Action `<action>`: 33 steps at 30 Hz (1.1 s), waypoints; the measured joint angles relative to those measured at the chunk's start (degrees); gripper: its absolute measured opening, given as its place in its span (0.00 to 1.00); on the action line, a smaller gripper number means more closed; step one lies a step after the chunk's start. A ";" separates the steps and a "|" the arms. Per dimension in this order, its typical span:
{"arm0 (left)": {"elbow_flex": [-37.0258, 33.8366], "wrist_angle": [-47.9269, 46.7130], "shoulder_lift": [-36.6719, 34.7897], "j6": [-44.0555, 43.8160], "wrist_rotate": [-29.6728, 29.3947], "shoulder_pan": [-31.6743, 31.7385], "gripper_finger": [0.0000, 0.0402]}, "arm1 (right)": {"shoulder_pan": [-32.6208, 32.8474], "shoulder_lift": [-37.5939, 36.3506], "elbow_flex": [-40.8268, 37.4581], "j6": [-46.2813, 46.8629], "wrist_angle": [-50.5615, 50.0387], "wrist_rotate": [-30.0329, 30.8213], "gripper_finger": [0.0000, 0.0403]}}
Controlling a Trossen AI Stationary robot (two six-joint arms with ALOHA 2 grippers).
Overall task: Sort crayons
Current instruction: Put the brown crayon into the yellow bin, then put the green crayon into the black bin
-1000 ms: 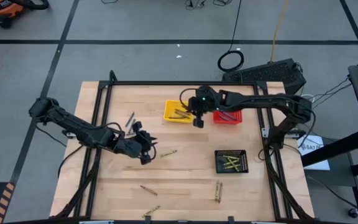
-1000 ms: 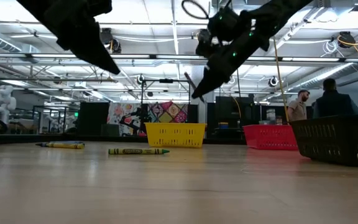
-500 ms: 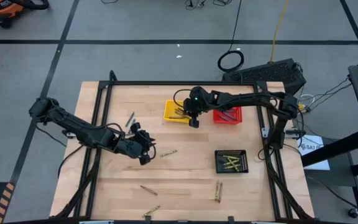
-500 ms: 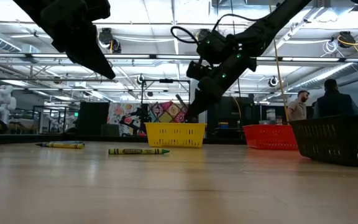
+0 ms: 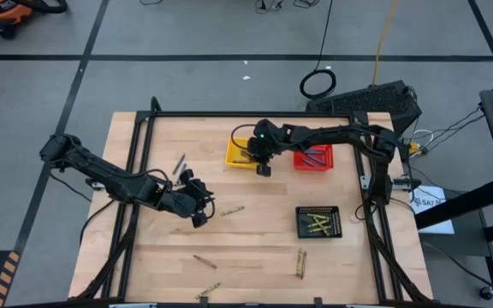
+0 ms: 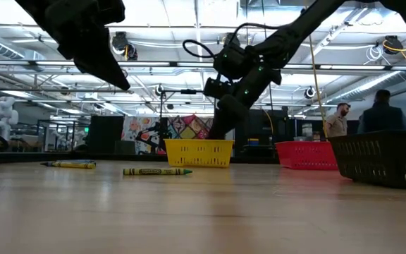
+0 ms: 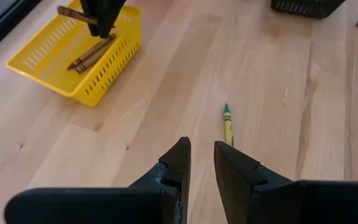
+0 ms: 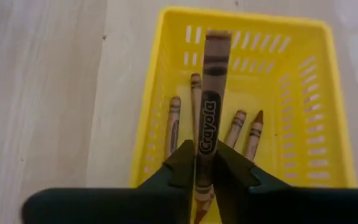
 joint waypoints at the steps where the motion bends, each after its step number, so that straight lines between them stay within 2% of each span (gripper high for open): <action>1: 0.00 -0.11 0.00 0.00 0.01 0.00 0.18 | 0.04 -0.01 0.18 -0.04 0.12 0.00 0.12; 6: 0.00 -2.02 0.00 -0.06 0.00 0.00 0.18 | 0.16 -0.02 1.03 0.03 -0.03 0.02 0.21; 11: 0.00 -9.38 0.00 -2.93 0.21 0.00 0.18 | 0.16 -0.69 2.65 0.10 -1.32 0.04 0.26; 16: 0.00 -15.01 0.00 -2.96 3.09 0.16 0.18 | 0.82 -3.22 5.35 0.16 -6.24 0.11 0.26; 20: -0.02 -17.14 0.00 -2.22 8.20 1.65 0.18 | 2.15 -5.74 7.23 0.48 -10.82 0.08 0.26; 33: -2.69 -19.71 0.01 10.18 16.23 10.93 0.18 | 6.86 -16.60 7.53 2.64 -21.90 0.08 0.26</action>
